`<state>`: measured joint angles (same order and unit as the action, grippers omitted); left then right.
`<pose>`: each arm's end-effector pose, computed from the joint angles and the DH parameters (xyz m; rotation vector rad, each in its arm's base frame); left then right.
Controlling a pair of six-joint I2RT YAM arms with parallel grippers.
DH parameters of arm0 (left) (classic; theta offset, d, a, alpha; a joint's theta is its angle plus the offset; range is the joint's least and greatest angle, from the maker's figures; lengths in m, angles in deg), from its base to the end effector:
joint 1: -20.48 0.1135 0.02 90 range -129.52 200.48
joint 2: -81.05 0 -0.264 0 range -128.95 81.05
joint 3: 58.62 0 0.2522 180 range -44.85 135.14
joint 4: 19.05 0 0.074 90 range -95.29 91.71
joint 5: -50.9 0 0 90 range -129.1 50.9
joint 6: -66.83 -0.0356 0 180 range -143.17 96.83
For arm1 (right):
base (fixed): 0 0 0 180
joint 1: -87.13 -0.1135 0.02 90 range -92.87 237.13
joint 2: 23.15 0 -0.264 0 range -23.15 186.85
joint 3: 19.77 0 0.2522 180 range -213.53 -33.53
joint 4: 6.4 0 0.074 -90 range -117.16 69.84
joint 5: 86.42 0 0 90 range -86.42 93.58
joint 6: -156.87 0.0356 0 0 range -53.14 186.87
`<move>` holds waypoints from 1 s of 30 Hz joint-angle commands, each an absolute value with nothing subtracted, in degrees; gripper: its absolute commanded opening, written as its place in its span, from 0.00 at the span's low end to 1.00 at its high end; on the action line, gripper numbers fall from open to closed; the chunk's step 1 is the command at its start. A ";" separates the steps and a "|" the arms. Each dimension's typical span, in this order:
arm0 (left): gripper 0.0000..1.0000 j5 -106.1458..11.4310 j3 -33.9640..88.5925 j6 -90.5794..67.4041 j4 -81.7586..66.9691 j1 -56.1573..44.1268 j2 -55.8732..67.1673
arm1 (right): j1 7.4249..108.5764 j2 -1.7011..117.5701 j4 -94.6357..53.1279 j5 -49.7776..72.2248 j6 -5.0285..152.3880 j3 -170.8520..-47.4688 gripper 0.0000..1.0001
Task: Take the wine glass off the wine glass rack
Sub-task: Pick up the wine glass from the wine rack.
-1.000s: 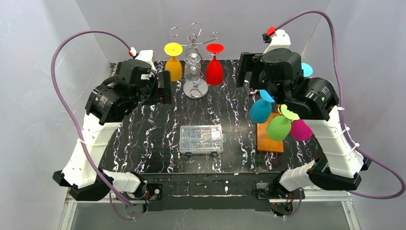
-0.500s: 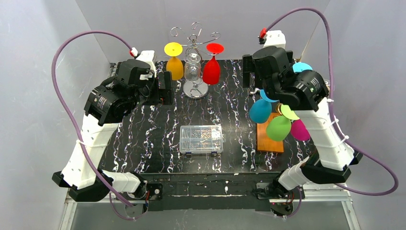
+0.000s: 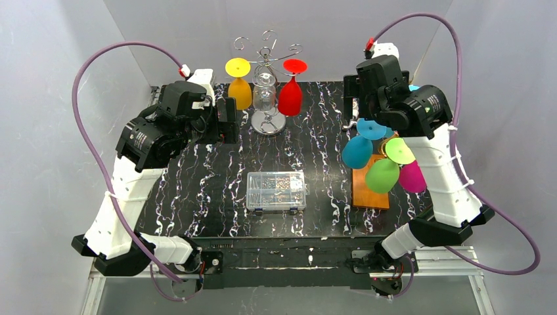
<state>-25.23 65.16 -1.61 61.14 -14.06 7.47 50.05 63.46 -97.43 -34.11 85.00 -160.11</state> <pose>0.1703 -0.1068 0.5062 0.0904 2.0938 -0.3433 0.2005 0.1242 0.5185 0.0044 2.0743 -0.1492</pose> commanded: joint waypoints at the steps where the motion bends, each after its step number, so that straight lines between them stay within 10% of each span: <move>1: 0.99 -25.69 64.77 -2.34 61.08 -13.85 8.78 | 50.39 62.07 -100.93 -31.85 86.75 -161.32 1.00; 30: 0.99 -24.97 64.59 -2.34 61.29 -13.79 8.76 | 51.51 55.15 -97.98 -28.68 88.22 -147.26 1.00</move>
